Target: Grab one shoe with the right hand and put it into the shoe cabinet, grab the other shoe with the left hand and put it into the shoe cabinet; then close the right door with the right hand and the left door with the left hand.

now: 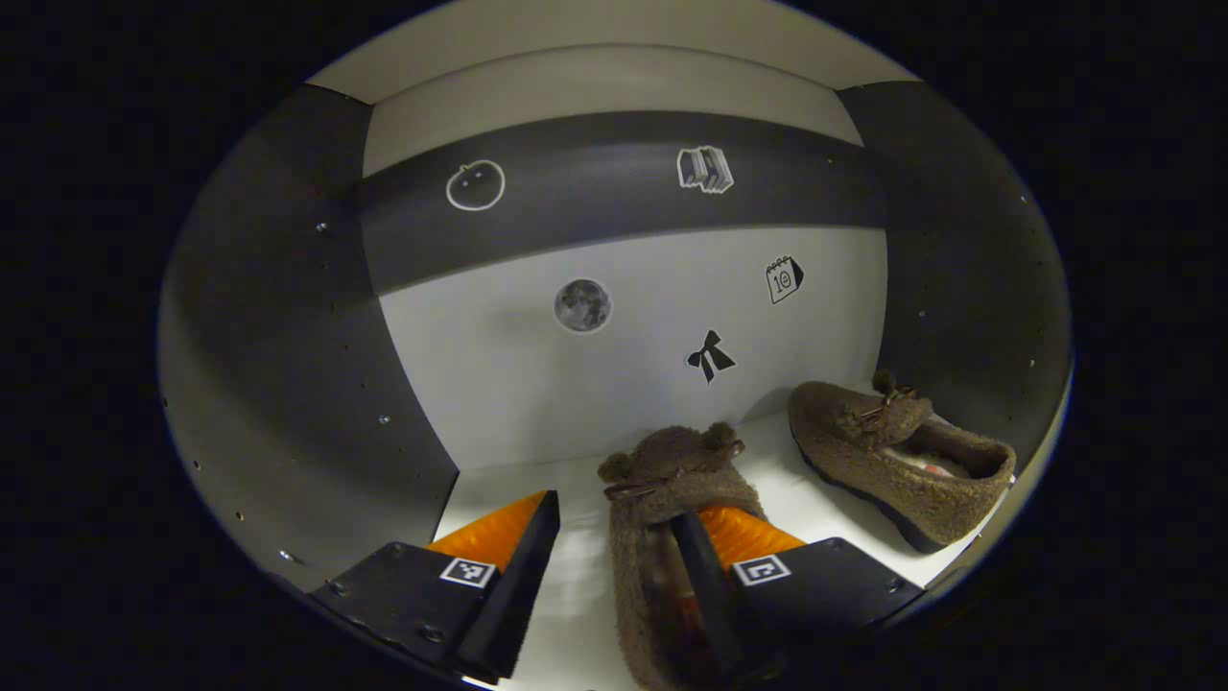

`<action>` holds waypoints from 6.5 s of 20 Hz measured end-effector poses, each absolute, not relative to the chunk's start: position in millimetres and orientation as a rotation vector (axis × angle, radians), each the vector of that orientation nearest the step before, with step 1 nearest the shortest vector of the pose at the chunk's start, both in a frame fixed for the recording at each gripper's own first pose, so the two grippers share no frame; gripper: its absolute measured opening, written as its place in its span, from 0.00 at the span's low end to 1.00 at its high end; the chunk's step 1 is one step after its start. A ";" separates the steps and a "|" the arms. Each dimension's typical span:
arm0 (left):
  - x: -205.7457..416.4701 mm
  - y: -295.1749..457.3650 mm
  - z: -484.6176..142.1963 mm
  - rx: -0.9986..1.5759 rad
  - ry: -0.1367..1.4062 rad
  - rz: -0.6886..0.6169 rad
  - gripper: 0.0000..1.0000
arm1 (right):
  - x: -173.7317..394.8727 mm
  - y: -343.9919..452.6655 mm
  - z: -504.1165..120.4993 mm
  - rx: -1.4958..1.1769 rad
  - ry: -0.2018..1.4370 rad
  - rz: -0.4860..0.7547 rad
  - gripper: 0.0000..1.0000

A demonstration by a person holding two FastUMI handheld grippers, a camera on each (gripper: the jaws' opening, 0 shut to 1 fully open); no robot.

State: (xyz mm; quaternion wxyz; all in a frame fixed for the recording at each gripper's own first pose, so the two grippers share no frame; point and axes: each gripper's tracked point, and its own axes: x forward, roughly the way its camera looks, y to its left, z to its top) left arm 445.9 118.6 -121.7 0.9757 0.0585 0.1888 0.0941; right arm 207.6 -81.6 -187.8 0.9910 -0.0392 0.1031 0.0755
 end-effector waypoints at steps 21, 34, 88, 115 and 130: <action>91.2 -11.2 70.8 -0.046 -0.175 -0.140 0.98 | 16.8 -56.5 -50.1 -0.063 -0.050 0.009 0.98; -16.2 -13.7 72.2 -0.041 -0.119 -0.224 0.98 | -1.7 -251.8 -16.9 -0.026 -0.073 -0.308 0.99; -18.2 197.2 17.8 -0.071 0.017 0.339 0.95 | 242.6 -32.6 -17.6 -0.142 -0.150 0.033 0.97; 86.5 77.3 21.7 -0.131 -0.028 0.011 0.94 | 161.7 -130.6 10.9 -0.064 -0.186 -0.026 0.98; 196.0 21.9 32.9 0.127 -0.059 0.145 0.92 | 163.6 -205.4 0.8 -0.019 -0.141 -0.113 0.98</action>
